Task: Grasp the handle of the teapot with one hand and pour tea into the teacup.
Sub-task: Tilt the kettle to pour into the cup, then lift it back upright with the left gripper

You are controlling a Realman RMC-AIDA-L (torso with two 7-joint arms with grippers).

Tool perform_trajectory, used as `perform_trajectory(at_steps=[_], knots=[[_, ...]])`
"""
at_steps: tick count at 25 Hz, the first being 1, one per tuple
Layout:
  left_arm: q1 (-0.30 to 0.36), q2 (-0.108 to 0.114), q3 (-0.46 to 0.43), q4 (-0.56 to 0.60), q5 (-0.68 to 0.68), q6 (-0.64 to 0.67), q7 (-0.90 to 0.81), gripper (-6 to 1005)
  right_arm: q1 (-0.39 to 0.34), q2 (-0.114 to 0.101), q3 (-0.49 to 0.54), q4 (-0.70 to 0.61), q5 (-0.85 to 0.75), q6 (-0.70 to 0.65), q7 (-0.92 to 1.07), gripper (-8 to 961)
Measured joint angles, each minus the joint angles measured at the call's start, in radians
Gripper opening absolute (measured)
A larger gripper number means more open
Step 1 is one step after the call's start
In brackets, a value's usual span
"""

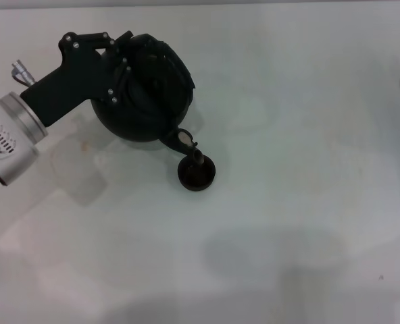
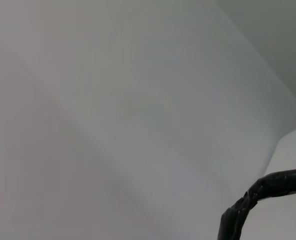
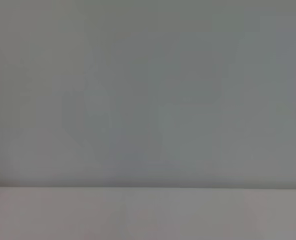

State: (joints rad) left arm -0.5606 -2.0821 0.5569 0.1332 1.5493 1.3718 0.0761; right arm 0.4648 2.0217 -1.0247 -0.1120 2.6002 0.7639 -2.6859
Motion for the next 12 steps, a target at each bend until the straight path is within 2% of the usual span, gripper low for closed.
perform_trajectory(at_steps=[12], knots=[[0.011,0.002,0.0,0.004,0.0,0.025,0.026,103,0.0,0.0,0.0,0.004,0.0,0.0,0.008,845]])
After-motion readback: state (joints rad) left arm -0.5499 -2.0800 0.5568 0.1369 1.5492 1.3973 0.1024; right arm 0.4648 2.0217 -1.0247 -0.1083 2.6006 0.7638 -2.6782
